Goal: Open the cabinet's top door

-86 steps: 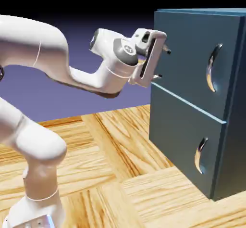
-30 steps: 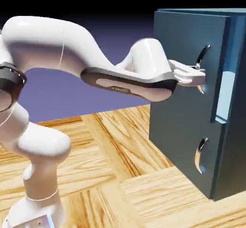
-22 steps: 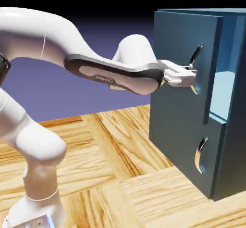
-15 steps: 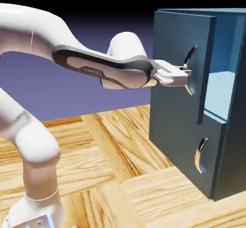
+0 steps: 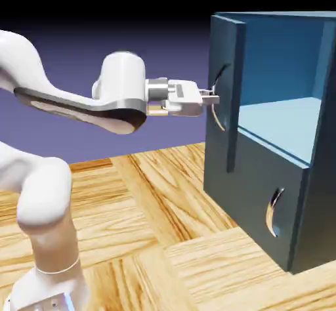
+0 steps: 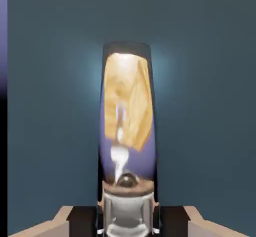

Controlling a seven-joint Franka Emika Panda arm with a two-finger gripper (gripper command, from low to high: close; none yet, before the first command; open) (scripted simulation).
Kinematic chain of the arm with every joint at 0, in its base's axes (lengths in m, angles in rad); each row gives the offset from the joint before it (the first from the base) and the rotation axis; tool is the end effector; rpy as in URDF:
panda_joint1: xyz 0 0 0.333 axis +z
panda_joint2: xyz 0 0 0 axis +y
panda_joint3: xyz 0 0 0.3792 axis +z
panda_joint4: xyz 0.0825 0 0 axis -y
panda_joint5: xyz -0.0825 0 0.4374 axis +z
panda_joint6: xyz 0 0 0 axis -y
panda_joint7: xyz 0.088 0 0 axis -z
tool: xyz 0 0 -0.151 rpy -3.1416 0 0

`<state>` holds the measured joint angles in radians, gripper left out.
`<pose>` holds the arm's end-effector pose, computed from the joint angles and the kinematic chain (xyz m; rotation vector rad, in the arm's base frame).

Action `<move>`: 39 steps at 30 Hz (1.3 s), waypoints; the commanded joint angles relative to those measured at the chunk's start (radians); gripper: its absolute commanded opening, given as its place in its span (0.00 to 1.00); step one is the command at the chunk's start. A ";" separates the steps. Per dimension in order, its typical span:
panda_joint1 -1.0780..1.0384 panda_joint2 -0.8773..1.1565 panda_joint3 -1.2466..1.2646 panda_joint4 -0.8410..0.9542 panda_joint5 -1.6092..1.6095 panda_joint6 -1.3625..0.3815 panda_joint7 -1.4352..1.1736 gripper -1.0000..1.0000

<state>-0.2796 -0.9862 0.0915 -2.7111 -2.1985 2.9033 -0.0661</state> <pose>0.3401 -0.0194 0.5664 0.8955 1.2985 0.2856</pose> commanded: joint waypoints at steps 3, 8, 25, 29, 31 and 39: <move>-0.078 -0.078 0.069 -0.039 0.131 0.039 -0.071 0.00; -0.163 -0.189 0.142 -0.098 0.348 0.089 -0.219 0.00; 0.145 -0.459 0.310 -0.263 1.070 -0.351 -0.772 0.00; 0.233 -0.492 0.421 -0.248 1.209 -0.525 -0.816 0.00; 0.266 -0.498 0.483 -0.229 1.274 -0.612 -0.829 0.00; 0.295 -0.460 0.745 -0.067 1.511 -0.960 -0.849 0.00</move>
<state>0.0153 -1.4466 0.8365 -2.7777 -0.6875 1.9421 -0.9153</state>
